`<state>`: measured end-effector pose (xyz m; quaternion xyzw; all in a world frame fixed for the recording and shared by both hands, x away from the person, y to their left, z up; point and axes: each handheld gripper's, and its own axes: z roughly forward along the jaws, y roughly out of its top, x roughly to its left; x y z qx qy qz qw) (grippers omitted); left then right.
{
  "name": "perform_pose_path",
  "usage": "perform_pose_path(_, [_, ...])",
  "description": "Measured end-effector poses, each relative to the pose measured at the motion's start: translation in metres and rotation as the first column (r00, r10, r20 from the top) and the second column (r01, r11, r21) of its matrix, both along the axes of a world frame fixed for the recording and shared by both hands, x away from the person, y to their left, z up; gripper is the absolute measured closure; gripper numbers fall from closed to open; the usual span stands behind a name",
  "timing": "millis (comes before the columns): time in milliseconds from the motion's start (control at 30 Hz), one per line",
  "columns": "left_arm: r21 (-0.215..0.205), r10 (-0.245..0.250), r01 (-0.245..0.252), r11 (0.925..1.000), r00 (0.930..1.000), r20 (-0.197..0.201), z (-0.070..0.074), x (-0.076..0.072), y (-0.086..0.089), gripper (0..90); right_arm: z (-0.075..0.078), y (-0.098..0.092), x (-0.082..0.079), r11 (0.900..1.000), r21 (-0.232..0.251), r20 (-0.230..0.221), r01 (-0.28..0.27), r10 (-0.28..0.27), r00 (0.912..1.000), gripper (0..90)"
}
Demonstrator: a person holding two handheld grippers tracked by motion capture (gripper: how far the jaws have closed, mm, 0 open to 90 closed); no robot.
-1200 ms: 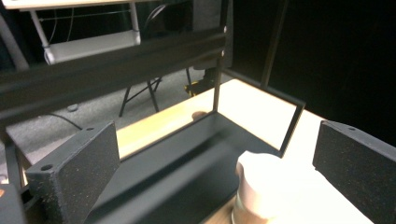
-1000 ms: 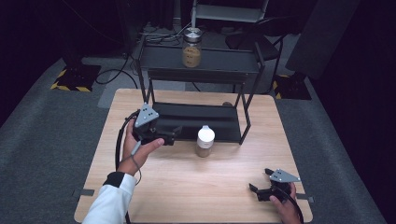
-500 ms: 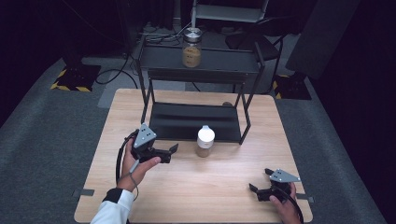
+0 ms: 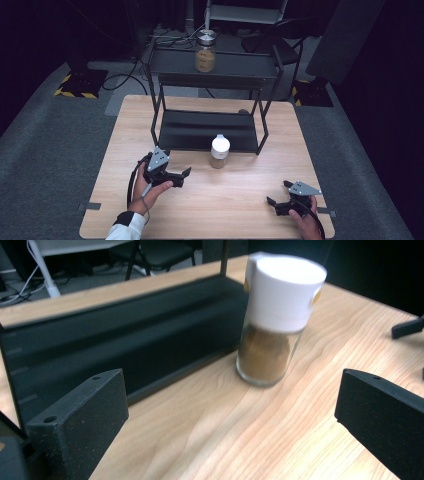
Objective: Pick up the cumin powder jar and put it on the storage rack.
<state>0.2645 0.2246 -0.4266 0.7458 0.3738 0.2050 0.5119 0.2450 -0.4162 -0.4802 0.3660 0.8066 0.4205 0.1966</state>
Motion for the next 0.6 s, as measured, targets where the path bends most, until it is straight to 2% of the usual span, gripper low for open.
perform_pose_path(67, [-0.005, -0.002, 0.001, 1.0, 1.0, -0.008, -0.005, 0.0, 0.0, 0.3, 0.0, 0.0, 0.0, 1.0, 0.0, 0.0, 0.0, 0.0, 1.0, 0.1])
perform_pose_path(200, [0.02, -0.003, 0.003, 0.9998, 0.9999, -0.017, -0.012, -0.003, -0.002, 0.3, 0.0, 0.0, 0.0, 1.0, 0.0, 0.0, 0.0, 0.0, 1.0, 0.1])
perform_pose_path(267, [0.018, -0.007, 0.007, 0.9998, 0.9997, -0.022, -0.016, -0.004, -0.001, 0.3, 0.0, 0.0, 0.0, 1.0, 0.0, 0.0, -0.001, 0.001, 1.0, 0.1])
perform_pose_path(400, [0.011, 0.016, -0.016, 0.9998, 0.999, -0.041, -0.027, -0.008, 0.0, 0.3, 0.0, 0.0, 0.0, 1.0, -0.001, 0.001, -0.002, 0.002, 1.0, 0.1])
perform_pose_path(600, [0.031, 0.039, -0.037, 0.9988, 0.997, -0.068, -0.038, -0.011, 0.0, 0.4, 0.0, 0.0, 0.0, 1.0, 0.0, 0.001, -0.004, 0.004, 1.0, 0.1])
